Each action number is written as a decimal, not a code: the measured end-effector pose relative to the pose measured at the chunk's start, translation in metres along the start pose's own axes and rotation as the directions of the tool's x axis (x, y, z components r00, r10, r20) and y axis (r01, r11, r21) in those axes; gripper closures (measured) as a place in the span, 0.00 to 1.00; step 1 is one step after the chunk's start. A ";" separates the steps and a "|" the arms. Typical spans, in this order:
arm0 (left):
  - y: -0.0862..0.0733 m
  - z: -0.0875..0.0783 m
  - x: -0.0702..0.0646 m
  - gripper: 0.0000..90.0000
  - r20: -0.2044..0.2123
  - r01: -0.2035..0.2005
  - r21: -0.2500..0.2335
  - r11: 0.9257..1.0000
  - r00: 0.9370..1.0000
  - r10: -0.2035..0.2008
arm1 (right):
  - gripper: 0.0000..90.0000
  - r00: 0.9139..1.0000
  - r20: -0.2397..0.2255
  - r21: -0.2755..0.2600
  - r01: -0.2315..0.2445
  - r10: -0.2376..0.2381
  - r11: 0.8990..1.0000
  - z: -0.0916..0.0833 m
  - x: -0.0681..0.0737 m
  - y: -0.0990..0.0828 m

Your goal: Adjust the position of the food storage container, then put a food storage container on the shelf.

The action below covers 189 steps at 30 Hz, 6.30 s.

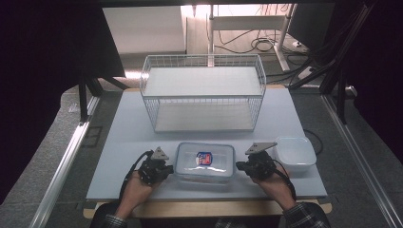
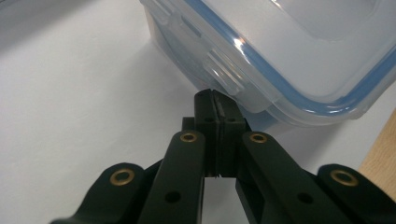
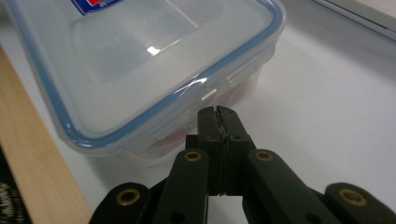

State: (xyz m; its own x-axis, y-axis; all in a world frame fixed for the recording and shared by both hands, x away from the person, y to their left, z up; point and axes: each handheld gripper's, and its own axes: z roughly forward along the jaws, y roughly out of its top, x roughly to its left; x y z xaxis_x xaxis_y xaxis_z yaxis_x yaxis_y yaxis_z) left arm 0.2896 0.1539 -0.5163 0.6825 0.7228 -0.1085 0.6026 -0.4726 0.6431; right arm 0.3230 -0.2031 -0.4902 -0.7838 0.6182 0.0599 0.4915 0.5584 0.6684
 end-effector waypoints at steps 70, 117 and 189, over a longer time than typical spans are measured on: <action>0.040 0.018 0.024 0.01 0.296 0.132 -0.045 0.990 0.949 -0.114 | 0.08 0.968 -0.183 0.003 -0.175 0.173 0.985 0.010 -0.022 0.022; 0.026 -0.015 0.026 0.55 0.347 0.297 -0.184 0.937 0.912 -0.221 | 0.60 0.907 -0.248 -0.122 -0.378 0.340 0.918 -0.021 -0.018 0.018; 0.208 -0.123 0.119 0.55 0.273 0.291 -0.370 0.883 0.942 -0.196 | 0.59 0.946 -0.210 -0.313 -0.304 0.247 0.900 -0.084 -0.084 0.218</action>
State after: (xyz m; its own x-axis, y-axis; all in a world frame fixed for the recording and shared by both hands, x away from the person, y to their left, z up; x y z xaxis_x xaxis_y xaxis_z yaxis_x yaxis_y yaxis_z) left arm 0.4449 0.2039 -0.3021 0.6374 0.6361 -0.4349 0.5774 -0.0205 0.8162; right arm 0.4644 -0.1793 -0.2873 -0.6996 0.6067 0.3774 0.5618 0.1408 0.8152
